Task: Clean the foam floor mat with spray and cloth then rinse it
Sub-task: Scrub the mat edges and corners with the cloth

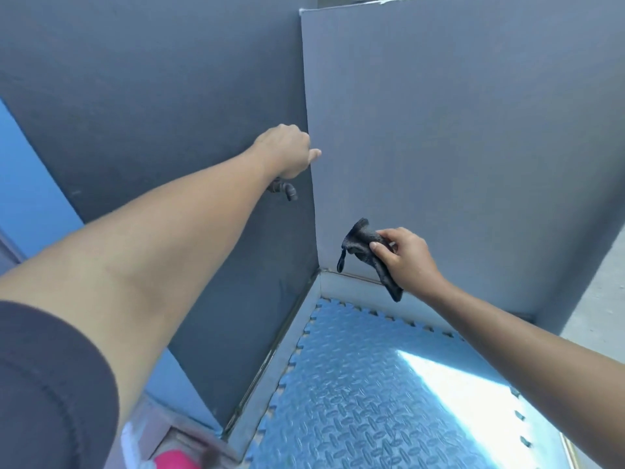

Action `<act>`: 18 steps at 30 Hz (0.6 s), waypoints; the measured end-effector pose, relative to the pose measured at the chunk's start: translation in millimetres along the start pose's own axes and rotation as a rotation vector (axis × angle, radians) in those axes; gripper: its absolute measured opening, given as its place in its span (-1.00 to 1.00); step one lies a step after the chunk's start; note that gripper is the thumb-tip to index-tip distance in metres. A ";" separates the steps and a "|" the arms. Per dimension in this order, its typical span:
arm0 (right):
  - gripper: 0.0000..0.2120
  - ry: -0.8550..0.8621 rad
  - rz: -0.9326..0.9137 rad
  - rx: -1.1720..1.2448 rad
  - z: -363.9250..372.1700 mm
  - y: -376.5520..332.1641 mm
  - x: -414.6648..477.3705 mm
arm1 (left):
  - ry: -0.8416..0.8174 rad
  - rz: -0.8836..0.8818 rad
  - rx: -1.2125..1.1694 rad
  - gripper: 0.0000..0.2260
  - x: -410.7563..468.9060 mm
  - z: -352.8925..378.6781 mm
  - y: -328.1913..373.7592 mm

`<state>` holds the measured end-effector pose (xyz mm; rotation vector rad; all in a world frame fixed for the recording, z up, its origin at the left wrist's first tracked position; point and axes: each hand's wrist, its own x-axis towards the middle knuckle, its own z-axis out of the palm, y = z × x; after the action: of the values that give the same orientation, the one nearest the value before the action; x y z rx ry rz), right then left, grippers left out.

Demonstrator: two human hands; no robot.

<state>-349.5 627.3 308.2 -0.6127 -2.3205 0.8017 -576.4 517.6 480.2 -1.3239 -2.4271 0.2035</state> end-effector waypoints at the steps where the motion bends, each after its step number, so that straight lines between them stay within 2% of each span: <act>1: -0.82 0.002 0.026 0.016 2.9 -0.3 2.2 | 0.013 0.009 -0.035 -0.49 -0.5 0.9 -1.0; 4: -0.85 0.015 0.087 0.065 9.2 -8.3 10.1 | 0.045 0.047 -0.119 -0.44 0.1 6.0 -5.4; 9: -0.80 0.018 0.072 0.080 -0.1 -22.6 19.6 | 0.079 0.072 -0.175 -0.44 -0.2 7.0 -2.9; 18: -0.81 0.004 0.049 0.083 -7.7 -31.3 21.2 | 0.062 0.049 -0.249 -0.46 -2.1 4.6 0.5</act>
<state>-366.5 620.5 342.2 -0.6363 -2.2641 0.9134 -576.8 516.4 475.3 -1.4710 -2.4298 -0.1306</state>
